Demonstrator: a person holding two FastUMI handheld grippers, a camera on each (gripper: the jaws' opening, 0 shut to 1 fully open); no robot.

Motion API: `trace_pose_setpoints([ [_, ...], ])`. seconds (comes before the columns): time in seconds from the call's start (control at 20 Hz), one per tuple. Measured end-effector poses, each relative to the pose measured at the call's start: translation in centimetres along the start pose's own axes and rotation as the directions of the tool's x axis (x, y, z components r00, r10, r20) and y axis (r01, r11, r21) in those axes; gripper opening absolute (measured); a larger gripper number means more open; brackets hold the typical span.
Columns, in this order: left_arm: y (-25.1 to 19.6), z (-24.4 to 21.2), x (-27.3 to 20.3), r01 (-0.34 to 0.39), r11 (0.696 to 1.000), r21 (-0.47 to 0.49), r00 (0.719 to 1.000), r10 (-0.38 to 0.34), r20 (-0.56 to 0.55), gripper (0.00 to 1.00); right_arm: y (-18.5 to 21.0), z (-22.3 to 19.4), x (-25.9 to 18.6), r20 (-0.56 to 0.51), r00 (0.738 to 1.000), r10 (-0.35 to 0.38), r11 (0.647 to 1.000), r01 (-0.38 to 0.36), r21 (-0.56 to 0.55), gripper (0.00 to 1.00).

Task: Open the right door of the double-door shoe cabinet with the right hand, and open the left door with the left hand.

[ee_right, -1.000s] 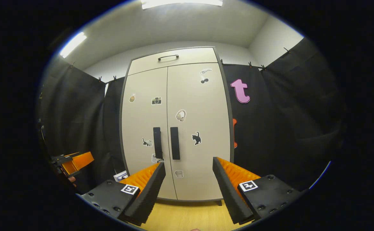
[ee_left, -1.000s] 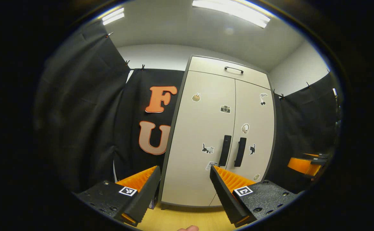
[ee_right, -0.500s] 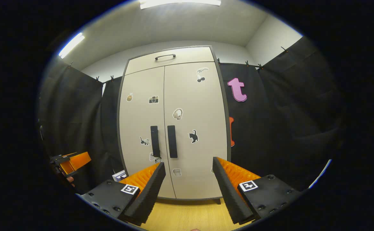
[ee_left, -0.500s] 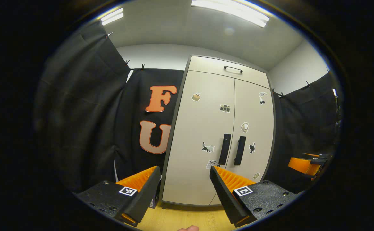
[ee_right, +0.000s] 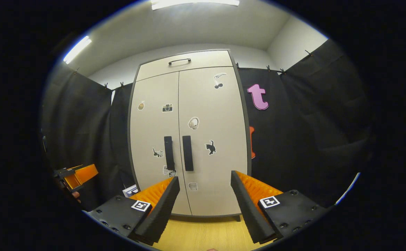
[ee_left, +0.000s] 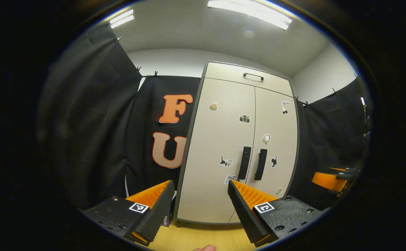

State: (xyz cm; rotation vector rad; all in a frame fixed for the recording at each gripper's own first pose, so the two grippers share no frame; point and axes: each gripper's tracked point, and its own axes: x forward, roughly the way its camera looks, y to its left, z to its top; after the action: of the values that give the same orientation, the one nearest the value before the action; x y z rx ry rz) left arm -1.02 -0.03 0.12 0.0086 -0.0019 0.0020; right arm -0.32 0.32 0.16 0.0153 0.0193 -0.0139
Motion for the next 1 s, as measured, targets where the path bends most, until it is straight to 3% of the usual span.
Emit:
trace_pose_setpoints([
  [0.4,1.0,-0.3,-0.5,-0.024,1.0,-0.012,1.0,0.024,-0.01,0.95,3.5,3.6,6.6,0.066,0.995,0.074,0.996,-0.077,0.035,0.98],
  [0.45,1.3,-0.3,-0.8,-0.031,0.999,-0.014,0.999,0.031,-0.014,0.95,4.0,3.8,7.8,0.059,0.994,0.087,0.996,-0.089,0.027,0.89],
  [0.5,1.7,-0.3,-0.9,-0.043,0.999,-0.014,0.999,0.043,-0.014,0.94,4.5,4.0,9.1,0.054,0.994,0.096,0.995,-0.098,0.02,0.89],
  [0.55,2.2,-0.2,-1.0,-0.056,0.998,-0.011,0.998,0.056,-0.012,0.94,4.8,4.4,10.6,0.053,0.994,0.096,0.995,-0.097,0.017,0.89],
  [0.6,2.7,-0.1,-1.2,-0.069,0.998,-0.006,0.998,0.069,-0.009,0.94,4.9,4.6,12.1,0.055,0.995,0.088,0.996,-0.089,0.013,0.97],
  [1.0,4.9,0.2,-1.8,-0.134,0.991,0.03,0.991,0.134,0.009,0.94,4.7,2.1,21.5,-0.045,0.998,0.047,0.999,-0.047,0.001,0.97],
])
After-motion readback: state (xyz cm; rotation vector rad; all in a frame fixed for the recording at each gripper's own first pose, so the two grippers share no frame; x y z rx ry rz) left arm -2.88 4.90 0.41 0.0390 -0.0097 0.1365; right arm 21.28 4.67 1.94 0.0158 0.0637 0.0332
